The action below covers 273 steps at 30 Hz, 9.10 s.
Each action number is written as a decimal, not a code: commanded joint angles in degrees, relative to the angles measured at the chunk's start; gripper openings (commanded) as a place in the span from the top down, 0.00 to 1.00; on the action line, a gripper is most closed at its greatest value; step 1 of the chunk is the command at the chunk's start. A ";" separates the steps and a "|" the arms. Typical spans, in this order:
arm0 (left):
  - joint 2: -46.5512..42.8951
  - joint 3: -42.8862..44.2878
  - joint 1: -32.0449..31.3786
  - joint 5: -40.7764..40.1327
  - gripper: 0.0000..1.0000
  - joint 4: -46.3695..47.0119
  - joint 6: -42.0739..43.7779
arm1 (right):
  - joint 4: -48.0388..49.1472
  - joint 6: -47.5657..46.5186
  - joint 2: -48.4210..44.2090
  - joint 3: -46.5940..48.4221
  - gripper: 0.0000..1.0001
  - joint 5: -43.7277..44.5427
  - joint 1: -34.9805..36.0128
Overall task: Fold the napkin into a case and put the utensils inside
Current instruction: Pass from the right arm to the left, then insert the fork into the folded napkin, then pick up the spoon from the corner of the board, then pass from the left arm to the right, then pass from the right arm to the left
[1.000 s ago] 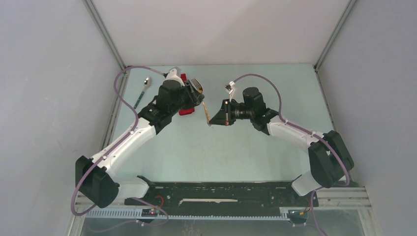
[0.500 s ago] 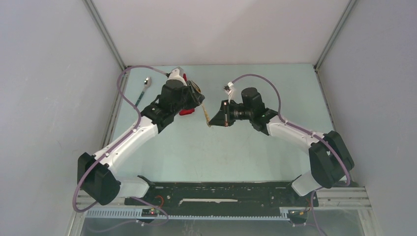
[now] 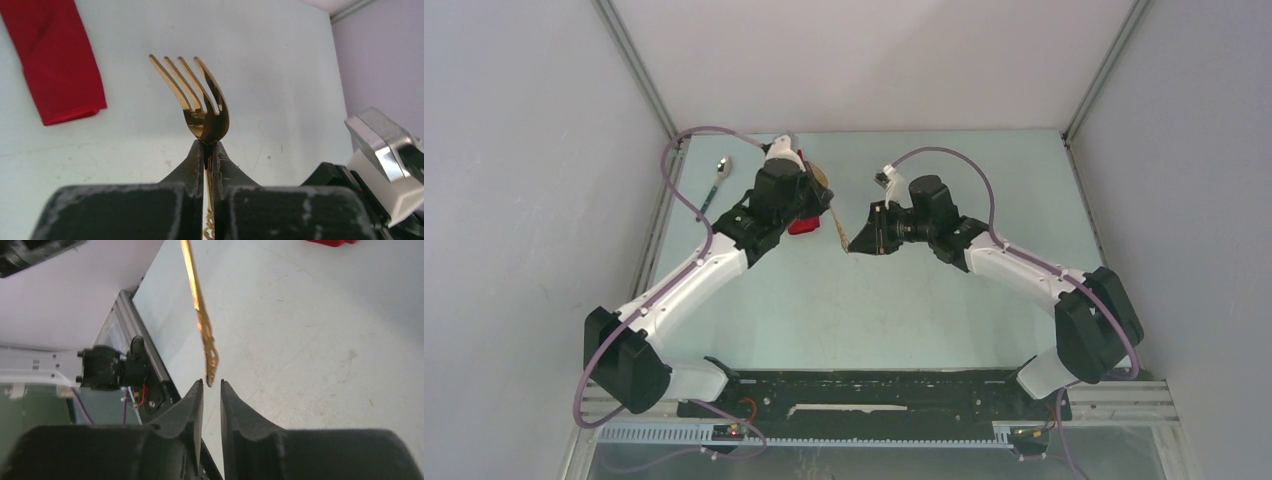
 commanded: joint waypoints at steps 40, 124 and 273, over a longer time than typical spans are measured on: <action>67.50 71.07 23.02 -10.32 1.00 -15.80 23.21 | -13.57 -4.48 -5.21 -9.29 0.66 5.20 -9.82; 56.54 59.83 19.88 -11.32 0.60 -28.89 23.48 | -11.36 -2.54 -10.31 -13.36 0.84 5.21 -7.38; -8.65 -28.19 14.62 19.85 0.74 22.77 -27.35 | 7.72 2.46 -0.85 -6.51 1.00 21.82 15.57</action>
